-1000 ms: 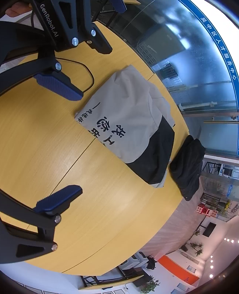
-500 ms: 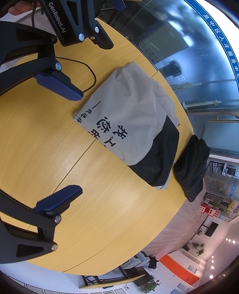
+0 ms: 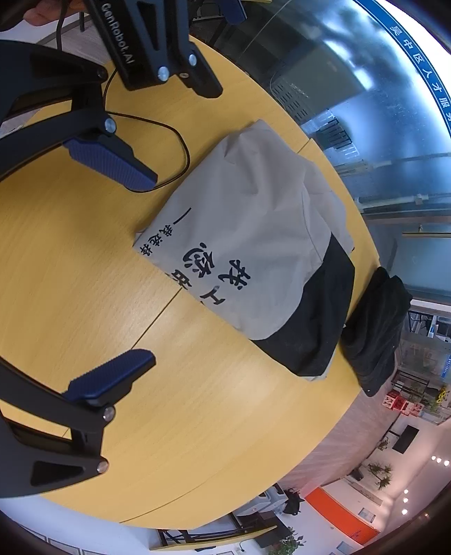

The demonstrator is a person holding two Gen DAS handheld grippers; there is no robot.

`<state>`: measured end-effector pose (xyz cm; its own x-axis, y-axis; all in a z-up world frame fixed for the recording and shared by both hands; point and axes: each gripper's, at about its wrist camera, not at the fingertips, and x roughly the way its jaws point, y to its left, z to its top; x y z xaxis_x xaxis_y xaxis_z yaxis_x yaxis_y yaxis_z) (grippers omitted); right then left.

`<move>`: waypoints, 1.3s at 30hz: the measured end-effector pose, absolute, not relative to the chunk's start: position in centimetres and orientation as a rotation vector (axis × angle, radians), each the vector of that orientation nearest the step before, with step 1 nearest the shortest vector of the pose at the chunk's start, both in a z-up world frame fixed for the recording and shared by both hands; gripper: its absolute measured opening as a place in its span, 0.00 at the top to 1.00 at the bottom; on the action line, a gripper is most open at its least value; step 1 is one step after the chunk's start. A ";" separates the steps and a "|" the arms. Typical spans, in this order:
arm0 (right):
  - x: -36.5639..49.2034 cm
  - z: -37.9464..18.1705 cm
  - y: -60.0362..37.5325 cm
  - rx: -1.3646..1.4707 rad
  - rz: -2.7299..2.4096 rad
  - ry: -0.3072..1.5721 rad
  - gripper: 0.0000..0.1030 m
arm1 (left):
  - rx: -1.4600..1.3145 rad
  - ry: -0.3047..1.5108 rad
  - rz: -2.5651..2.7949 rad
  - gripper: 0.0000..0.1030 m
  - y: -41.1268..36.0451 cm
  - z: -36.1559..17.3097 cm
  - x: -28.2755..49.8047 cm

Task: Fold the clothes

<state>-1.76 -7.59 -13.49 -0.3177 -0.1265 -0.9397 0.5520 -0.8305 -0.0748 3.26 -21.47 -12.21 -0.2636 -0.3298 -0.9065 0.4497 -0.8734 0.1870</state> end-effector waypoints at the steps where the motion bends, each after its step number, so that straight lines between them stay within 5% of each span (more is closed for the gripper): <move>1: -1.8 -13.6 -7.6 1.509 -2.184 0.540 0.07 | 1.516 0.143 -2.165 0.00 -21.6 -12.3 3.2; 39: -1.9 -12.1 -6.5 1.506 -2.224 0.507 0.07 | 1.506 0.126 -2.164 0.00 -20.7 -10.7 3.4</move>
